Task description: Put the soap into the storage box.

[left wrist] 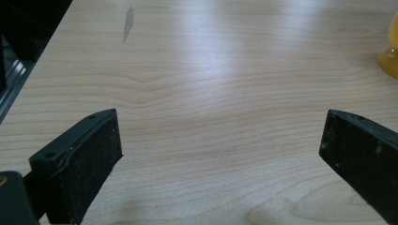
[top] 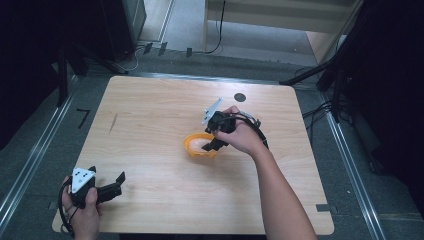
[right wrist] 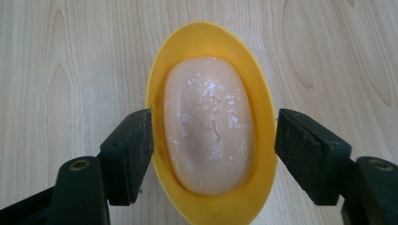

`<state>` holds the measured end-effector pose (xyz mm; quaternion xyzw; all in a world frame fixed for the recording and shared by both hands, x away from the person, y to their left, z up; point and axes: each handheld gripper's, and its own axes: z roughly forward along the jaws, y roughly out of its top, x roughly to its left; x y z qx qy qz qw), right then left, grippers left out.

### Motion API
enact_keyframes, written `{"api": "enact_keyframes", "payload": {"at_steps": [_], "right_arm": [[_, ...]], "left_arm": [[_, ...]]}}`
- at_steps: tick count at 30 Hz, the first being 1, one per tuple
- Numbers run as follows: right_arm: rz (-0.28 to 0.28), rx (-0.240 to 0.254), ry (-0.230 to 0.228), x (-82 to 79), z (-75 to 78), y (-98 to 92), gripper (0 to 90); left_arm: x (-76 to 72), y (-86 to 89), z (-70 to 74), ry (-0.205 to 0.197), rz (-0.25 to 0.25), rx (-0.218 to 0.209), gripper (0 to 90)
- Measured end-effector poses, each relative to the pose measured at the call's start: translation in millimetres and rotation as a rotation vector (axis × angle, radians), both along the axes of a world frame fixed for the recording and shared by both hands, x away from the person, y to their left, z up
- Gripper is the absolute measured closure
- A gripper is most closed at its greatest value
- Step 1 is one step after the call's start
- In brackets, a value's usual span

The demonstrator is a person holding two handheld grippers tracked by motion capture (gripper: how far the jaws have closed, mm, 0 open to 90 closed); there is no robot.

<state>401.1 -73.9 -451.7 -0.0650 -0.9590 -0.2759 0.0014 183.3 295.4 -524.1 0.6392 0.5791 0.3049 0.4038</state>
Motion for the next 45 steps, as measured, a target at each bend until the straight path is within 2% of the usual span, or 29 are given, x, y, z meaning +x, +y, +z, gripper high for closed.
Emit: {"api": "enact_keyframes", "payload": {"at_steps": [4,7,15,30,34,38,45], "right_arm": [[-0.011,0.005,-0.005,-1.9,1.7,-5.2,27.6],[-0.026,0.011,0.014,-4.3,1.3,-10.5,25.1],[-0.066,0.032,-0.008,-11.6,0.9,-25.8,13.8],[-0.165,0.086,-0.006,-28.6,-2.8,-59.5,8.9],[-0.181,0.083,-0.006,-32.4,-3.8,-67.4,7.2],[-0.213,0.105,-0.009,-37.2,-3.5,-74.6,7.1],[-0.258,0.115,0.000,-46.9,-8.7,-89.7,5.7]], "left_arm": [[0.1,-0.1,0.0,0.000,-0.001,0.003,0.0],[0.0,-0.3,0.0,0.000,-0.001,0.004,0.0],[0.0,-0.6,0.0,0.000,-0.001,0.007,0.0],[-0.1,-0.9,0.0,0.000,0.000,0.007,0.0],[-0.1,-0.8,0.1,0.000,0.000,0.008,0.0],[0.0,-0.8,0.0,0.000,0.001,0.007,0.0],[-0.1,-0.6,0.0,0.000,0.001,0.007,0.0]]}}
